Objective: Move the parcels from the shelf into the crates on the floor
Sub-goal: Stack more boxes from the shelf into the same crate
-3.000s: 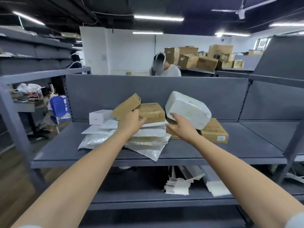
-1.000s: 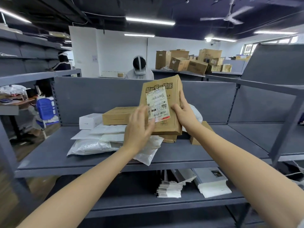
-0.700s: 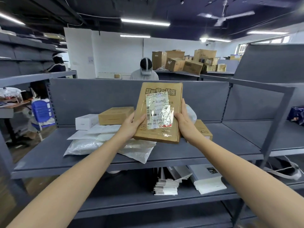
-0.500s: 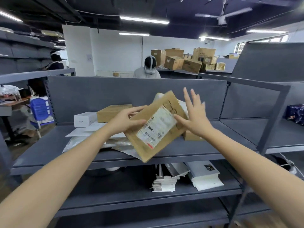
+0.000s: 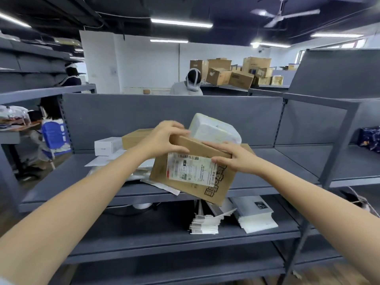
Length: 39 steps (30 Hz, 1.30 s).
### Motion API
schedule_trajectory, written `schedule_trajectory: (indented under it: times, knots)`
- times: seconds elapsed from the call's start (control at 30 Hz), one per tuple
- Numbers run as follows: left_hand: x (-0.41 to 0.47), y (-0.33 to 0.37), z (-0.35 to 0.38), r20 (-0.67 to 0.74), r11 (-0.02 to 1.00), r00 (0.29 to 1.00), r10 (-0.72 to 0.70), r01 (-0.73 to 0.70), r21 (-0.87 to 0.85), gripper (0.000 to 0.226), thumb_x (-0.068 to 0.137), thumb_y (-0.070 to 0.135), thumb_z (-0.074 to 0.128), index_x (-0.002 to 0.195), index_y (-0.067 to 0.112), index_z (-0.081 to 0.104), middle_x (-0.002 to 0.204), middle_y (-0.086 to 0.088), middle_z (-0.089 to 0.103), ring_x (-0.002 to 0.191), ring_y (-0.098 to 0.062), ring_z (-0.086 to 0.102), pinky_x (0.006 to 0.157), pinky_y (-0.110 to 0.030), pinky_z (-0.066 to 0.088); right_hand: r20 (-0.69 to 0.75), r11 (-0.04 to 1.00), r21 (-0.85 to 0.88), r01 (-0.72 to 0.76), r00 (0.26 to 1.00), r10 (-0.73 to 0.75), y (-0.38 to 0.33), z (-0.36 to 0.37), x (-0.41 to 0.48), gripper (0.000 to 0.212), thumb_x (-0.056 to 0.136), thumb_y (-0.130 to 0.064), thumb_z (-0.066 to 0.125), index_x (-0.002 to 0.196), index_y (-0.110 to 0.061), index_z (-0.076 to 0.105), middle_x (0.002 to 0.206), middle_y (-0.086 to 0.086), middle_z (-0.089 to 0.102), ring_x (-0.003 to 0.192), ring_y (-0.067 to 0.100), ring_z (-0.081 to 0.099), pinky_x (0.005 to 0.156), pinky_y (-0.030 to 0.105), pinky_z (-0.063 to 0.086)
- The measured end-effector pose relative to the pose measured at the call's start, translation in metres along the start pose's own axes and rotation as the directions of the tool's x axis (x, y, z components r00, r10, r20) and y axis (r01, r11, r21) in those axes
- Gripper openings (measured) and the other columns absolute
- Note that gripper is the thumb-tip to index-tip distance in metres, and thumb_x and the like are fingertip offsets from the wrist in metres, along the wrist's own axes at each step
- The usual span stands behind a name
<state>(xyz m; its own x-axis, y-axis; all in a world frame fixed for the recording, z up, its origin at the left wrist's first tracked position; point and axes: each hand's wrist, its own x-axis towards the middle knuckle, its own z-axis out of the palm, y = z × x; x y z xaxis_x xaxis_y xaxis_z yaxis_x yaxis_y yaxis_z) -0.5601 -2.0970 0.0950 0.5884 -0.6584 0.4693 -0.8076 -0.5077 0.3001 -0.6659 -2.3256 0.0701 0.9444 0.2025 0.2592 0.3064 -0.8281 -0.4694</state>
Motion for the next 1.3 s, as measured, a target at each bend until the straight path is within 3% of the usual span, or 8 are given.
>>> schedule_trajectory:
  times: [0.07,0.17,0.3,0.47,0.63,0.87,1.1,1.3]
  knots:
    - [-0.004,0.005,0.010,-0.246,0.995,0.965,-0.093,0.083,-0.050,0.081,0.074,0.042,0.075,0.143,0.037,0.033,0.152,-0.005,0.025,0.140,-0.024,0.017,0.117,-0.048,0.015,-0.103,0.987,0.160,-0.021,0.994,0.038,-0.001,0.006,-0.007,0.051,0.097,-0.023,0.049,0.141,-0.039,0.028,0.138,-0.013,0.045,0.119,-0.001,0.043,0.095,0.003,0.033]
    - [-0.022,0.016,0.030,-0.329,0.920,0.877,-0.351,0.258,-0.294,0.095,0.079,0.047,0.069,0.146,0.047,0.001,0.159,-0.007,-0.006,0.146,-0.024,-0.002,0.115,-0.047,0.013,-0.239,0.912,0.404,-0.063,0.956,0.172,-0.004,0.017,-0.021,0.058,0.101,-0.023,0.040,0.147,-0.038,0.008,0.125,-0.040,0.028,0.109,-0.019,0.040,0.081,-0.010,0.029]
    - [-0.046,0.027,0.067,-0.159,0.782,0.916,-0.368,0.212,-0.586,0.090,0.084,0.048,0.061,0.140,0.055,-0.010,0.157,0.011,0.013,0.140,-0.015,0.026,0.113,-0.038,0.027,-0.314,0.852,0.523,-0.015,0.926,0.209,0.001,0.039,-0.032,0.059,0.102,-0.025,0.034,0.140,-0.047,-0.005,0.133,-0.040,0.015,0.134,-0.001,0.025,0.112,0.016,0.023]
    - [-0.061,0.042,0.084,-0.118,0.699,0.944,-0.309,0.142,-0.701,0.077,0.094,0.027,0.054,0.138,0.050,-0.005,0.143,0.024,0.031,0.129,-0.007,0.042,0.102,-0.022,0.036,-0.294,0.826,0.564,-0.020,0.929,0.223,0.006,0.051,-0.047,0.059,0.099,-0.029,0.042,0.130,-0.061,0.004,0.154,-0.015,0.018,0.140,0.009,0.028,0.117,0.038,0.025]
    - [-0.086,0.048,0.089,-0.022,0.729,0.960,-0.280,0.197,-0.656,0.073,0.094,0.025,0.054,0.136,0.054,0.003,0.128,0.036,0.040,0.106,0.023,0.048,0.087,-0.005,0.042,-0.239,0.776,0.629,-0.038,0.941,0.240,0.011,0.047,-0.065,0.066,0.095,-0.030,0.049,0.130,-0.061,0.002,0.148,-0.009,0.037,0.123,0.006,0.048,0.105,0.037,0.042]
    - [-0.124,0.045,0.127,0.067,0.788,0.914,-0.400,0.380,-0.484,0.081,0.091,0.036,0.057,0.148,0.042,-0.001,0.135,0.019,0.048,0.119,-0.004,0.050,0.099,-0.028,0.043,-0.088,0.798,0.578,-0.168,0.960,0.265,0.026,0.093,-0.093,0.084,0.093,-0.022,0.054,0.145,-0.041,-0.010,0.133,-0.028,0.038,0.116,-0.009,0.046,0.082,0.005,0.044]
    - [-0.150,0.016,0.168,0.145,0.814,0.883,-0.446,0.468,-0.345,0.096,0.085,0.045,0.063,0.142,0.052,-0.013,0.132,0.003,0.053,0.116,-0.013,0.051,0.095,-0.036,0.046,0.013,0.843,0.481,-0.242,0.963,0.269,0.041,0.147,-0.101,0.080,0.095,-0.025,0.050,0.139,-0.045,-0.013,0.140,-0.032,0.028,0.122,-0.005,0.045,0.103,0.019,0.038]
    - [-0.173,-0.007,0.215,0.284,0.810,0.853,-0.438,0.512,-0.288,0.084,0.088,0.044,0.058,0.128,0.068,-0.012,0.114,-0.001,0.052,0.101,-0.013,0.050,0.087,-0.029,0.044,0.074,0.879,0.330,-0.345,0.937,0.340,0.069,0.200,-0.110,0.076,0.096,-0.027,0.051,0.137,-0.050,-0.009,0.154,-0.010,0.023,0.138,0.009,0.031,0.111,0.024,0.029]
